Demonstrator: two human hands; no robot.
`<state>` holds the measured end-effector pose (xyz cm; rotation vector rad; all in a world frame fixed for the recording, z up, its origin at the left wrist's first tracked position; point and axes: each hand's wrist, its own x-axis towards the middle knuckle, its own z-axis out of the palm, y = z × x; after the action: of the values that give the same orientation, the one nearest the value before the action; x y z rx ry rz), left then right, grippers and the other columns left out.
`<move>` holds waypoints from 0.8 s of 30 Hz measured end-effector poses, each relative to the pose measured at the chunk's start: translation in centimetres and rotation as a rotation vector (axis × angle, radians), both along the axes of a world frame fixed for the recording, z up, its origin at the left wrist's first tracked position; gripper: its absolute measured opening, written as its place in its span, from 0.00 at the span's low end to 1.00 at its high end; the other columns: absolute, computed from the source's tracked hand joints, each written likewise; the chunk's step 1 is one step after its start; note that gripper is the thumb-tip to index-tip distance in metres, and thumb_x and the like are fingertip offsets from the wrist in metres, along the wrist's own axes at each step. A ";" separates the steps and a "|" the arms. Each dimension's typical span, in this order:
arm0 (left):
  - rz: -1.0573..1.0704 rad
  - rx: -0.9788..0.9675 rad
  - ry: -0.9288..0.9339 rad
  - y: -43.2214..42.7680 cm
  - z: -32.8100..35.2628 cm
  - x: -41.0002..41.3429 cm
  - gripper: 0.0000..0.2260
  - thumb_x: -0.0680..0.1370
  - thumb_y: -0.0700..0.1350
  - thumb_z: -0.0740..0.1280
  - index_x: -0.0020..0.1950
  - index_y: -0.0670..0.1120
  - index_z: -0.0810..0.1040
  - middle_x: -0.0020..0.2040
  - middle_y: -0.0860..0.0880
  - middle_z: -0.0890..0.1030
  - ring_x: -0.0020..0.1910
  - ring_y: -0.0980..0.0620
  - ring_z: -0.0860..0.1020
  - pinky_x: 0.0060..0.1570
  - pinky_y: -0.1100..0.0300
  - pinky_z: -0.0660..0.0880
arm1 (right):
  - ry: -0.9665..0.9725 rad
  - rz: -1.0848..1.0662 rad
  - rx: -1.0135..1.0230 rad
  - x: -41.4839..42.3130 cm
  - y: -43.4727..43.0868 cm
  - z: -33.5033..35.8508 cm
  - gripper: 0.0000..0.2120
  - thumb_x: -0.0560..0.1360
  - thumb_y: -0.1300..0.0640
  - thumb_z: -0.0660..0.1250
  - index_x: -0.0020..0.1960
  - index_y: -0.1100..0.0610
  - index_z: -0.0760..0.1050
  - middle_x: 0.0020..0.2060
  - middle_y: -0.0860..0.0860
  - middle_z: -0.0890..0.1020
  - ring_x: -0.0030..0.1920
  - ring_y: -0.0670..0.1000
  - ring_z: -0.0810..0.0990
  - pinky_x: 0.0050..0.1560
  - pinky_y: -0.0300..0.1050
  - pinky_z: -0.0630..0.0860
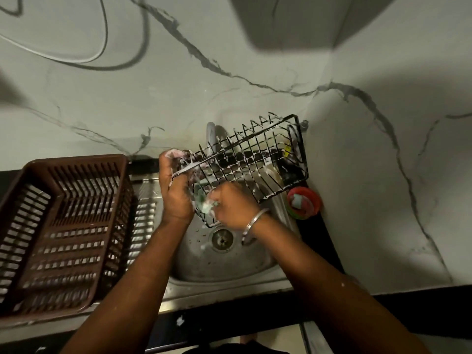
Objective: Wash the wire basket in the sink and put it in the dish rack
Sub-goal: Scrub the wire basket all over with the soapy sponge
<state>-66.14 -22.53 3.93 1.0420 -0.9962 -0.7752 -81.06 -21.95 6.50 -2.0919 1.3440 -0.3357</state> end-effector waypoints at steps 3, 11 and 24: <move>0.019 -0.006 -0.009 0.4 -0.3 0.2 0.20 0.70 0.37 0.60 0.60 0.49 0.74 0.59 0.40 0.75 0.62 0.37 0.73 0.63 0.26 0.69 | -0.118 -0.247 0.008 -0.1 -1.2 0.2 0.14 0.75 0.61 0.75 0.60 0.54 0.83 0.51 0.51 0.84 0.46 0.49 0.82 0.43 0.40 0.82; -0.013 -0.056 0.001 0.4 0.8 -0.2 0.18 0.70 0.41 0.66 0.60 0.50 0.75 0.60 0.46 0.75 0.63 0.41 0.72 0.59 0.27 0.73 | -0.015 -0.040 0.102 1.2 -0.2 0.1 0.06 0.72 0.64 0.76 0.48 0.57 0.81 0.44 0.53 0.84 0.47 0.53 0.82 0.47 0.46 0.81; 0.015 -0.092 -0.033 -0.3 1.3 -0.2 0.22 0.68 0.42 0.65 0.62 0.41 0.71 0.58 0.49 0.76 0.61 0.45 0.73 0.58 0.21 0.71 | -0.063 -0.142 -0.299 0.0 -1.9 0.3 0.11 0.76 0.60 0.75 0.57 0.57 0.84 0.53 0.52 0.82 0.50 0.47 0.76 0.52 0.40 0.78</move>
<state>-66.36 -22.80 5.25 0.9846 -1.0414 -0.6960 -81.07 -23.83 6.76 -2.2061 1.4830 -0.6951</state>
